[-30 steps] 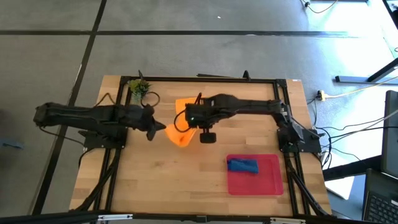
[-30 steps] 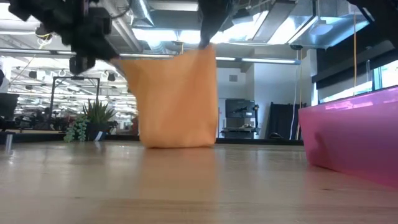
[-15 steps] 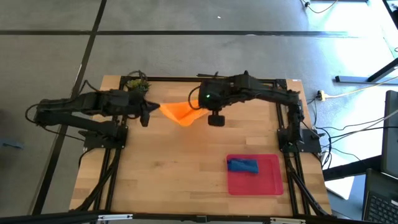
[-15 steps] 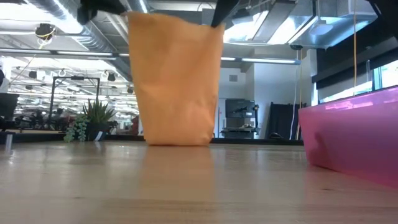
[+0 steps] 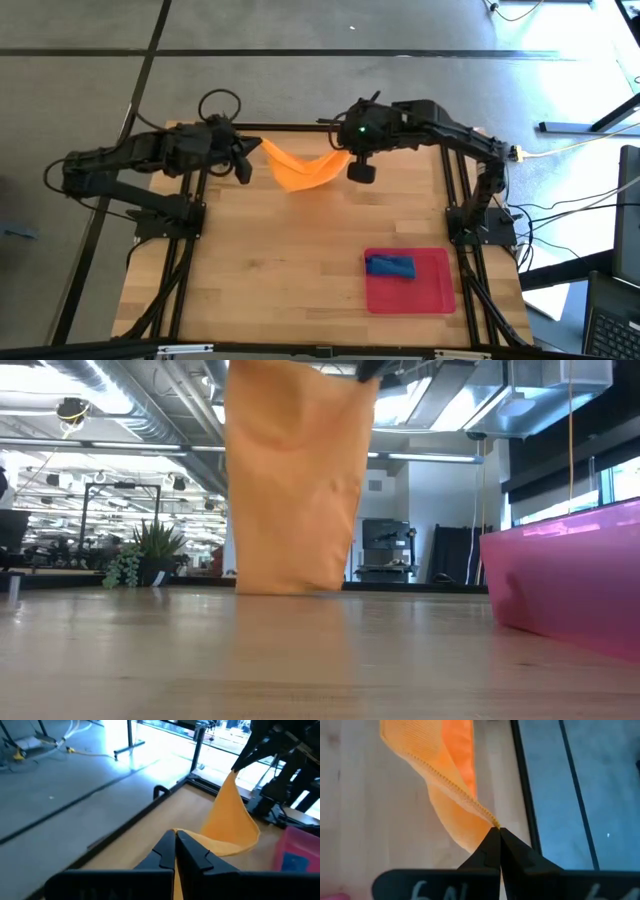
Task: Roll microfiber towels into tight, uniform cylinder then place into a basket
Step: Fold the orange microfiber towel
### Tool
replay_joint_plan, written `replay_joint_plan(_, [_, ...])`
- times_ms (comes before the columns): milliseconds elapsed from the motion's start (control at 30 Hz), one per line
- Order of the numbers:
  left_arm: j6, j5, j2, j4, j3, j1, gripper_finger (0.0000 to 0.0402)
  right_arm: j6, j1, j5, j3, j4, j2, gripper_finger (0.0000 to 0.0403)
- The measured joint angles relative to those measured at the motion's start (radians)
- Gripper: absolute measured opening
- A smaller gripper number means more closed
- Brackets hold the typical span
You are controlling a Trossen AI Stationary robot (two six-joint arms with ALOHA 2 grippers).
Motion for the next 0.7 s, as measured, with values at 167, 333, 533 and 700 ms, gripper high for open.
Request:
replay_joint_plan(167, [0.097, -0.002, 0.051, -0.005, 0.071, 0.035, 0.0000, 0.000, -0.016, 0.003, 0.000, 0.006, -0.017, 0.0000])
replay_joint_plan(333, [0.125, -0.003, 0.069, -0.021, 0.111, 0.072, 0.0000, -0.002, -0.018, 0.002, 0.000, 0.006, -0.019, 0.0000])
replay_joint_plan(533, [0.183, -0.002, 0.075, -0.033, 0.117, 0.105, 0.0000, -0.023, -0.018, 0.003, 0.000, 0.006, -0.019, 0.0000])
replay_joint_plan(700, [0.209, -0.001, 0.083, -0.058, 0.117, 0.143, 0.0000, -0.018, -0.035, 0.002, 0.000, 0.014, -0.022, 0.0000])
